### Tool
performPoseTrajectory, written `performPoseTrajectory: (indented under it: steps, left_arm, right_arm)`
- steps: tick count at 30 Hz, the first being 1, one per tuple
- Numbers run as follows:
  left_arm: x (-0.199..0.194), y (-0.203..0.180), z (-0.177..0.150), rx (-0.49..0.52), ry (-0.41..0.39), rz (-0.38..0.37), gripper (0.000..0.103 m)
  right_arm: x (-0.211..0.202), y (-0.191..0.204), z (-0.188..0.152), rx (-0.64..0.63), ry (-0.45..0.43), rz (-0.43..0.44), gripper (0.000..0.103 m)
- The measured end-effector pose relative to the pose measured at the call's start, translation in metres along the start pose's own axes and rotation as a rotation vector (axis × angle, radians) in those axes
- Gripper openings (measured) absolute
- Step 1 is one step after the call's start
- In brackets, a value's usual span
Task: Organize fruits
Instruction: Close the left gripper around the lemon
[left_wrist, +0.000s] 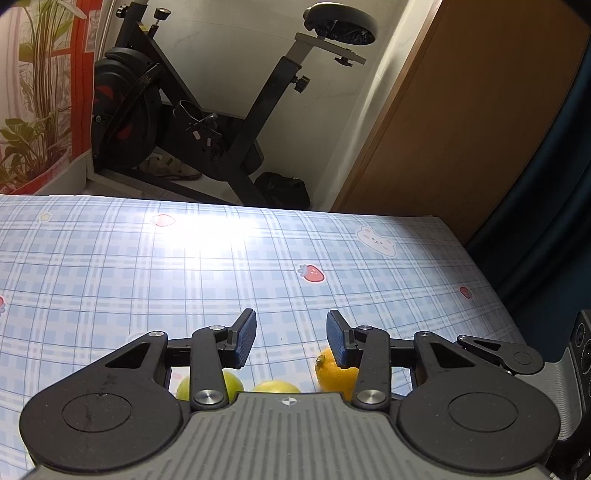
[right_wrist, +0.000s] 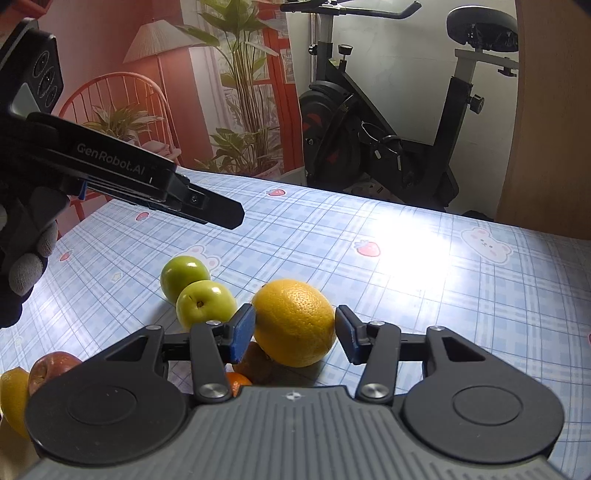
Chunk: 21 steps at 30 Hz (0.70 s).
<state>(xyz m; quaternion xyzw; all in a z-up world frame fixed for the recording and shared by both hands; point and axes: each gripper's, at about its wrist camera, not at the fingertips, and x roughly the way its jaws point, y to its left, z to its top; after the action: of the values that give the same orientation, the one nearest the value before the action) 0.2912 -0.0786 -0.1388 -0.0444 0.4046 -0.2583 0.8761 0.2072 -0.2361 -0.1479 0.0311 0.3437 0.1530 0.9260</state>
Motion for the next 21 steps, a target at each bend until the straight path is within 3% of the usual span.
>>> performPoseTrajectory:
  steps: [2, 15, 18, 21]
  left_arm:
    - [0.007, -0.005, -0.001, 0.003, 0.033, -0.027, 0.054]
    - [0.035, -0.018, -0.014, -0.036, 0.144, -0.129, 0.054]
    - [0.036, -0.021, -0.018, -0.038, 0.154, -0.149, 0.053]
    - [0.037, -0.025, -0.02, -0.032, 0.15, -0.171, 0.045]
  right_arm:
    - [-0.004, -0.003, -0.003, 0.02, -0.007, 0.007, 0.05]
    - [-0.014, -0.013, -0.012, 0.089, -0.031, 0.03, 0.05]
    - [-0.016, -0.015, -0.013, 0.105, -0.037, 0.032, 0.05]
    - [-0.017, -0.017, -0.015, 0.135, -0.039, 0.039, 0.051]
